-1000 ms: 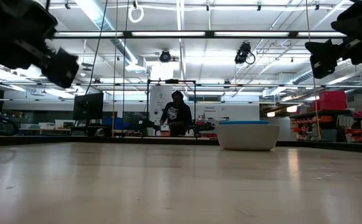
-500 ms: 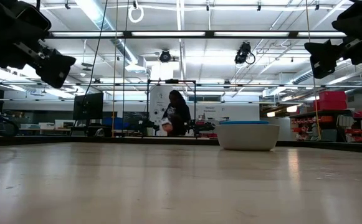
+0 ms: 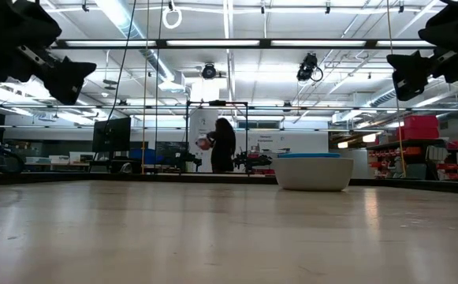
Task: Nest bowls inside each other
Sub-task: Return to Home Position
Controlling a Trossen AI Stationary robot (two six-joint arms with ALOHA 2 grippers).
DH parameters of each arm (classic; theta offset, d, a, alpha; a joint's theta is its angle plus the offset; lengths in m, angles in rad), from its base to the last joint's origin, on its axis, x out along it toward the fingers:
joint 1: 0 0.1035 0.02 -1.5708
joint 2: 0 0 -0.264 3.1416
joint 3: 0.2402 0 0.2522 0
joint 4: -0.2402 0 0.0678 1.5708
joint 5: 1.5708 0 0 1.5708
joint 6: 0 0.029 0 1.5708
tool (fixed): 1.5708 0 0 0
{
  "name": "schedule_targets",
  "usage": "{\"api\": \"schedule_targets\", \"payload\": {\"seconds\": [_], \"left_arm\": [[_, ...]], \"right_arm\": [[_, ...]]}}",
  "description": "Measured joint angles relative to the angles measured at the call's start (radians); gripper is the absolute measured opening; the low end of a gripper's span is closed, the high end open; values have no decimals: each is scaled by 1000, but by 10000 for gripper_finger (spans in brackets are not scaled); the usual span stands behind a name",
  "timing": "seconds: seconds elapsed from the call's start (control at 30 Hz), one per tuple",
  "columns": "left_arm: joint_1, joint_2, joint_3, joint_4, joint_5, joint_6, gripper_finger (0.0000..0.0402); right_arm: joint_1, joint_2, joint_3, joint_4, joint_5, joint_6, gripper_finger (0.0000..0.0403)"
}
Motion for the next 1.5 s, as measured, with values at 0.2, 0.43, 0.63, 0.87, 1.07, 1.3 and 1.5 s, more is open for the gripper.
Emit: {"api": "schedule_targets", "payload": {"seconds": [0.2, 0.43, 0.63, 0.87, 1.07, 1.3, 1.5], "left_arm": [[0, -4, 0, -3, 0, 5, 304], [0, -2, 0, -6, 0, 4, 304], [0, -2, 0, -7, 0, -1, 304], [0, -2, 0, -10, 0, 0, 304], [0, 2, 0, -10, 0, 0, 304], [13, 90, 0, -10, -2, 2, 304], [86, 136, 0, -6, -14, -17, 304]], "right_arm": [[0, -5, 0, 0, -2, -10, 229], [0, -5, 3, -59, 59, -83, 220], [0, -5, 3, -80, 263, -154, 212], [2, -5, 3, -79, 274, -186, 201], [40, -5, 3, -80, 253, -189, 193], [107, -3, 3, -82, 253, -176, 187], [128, -3, 3, -83, 257, -176, 195]]}}
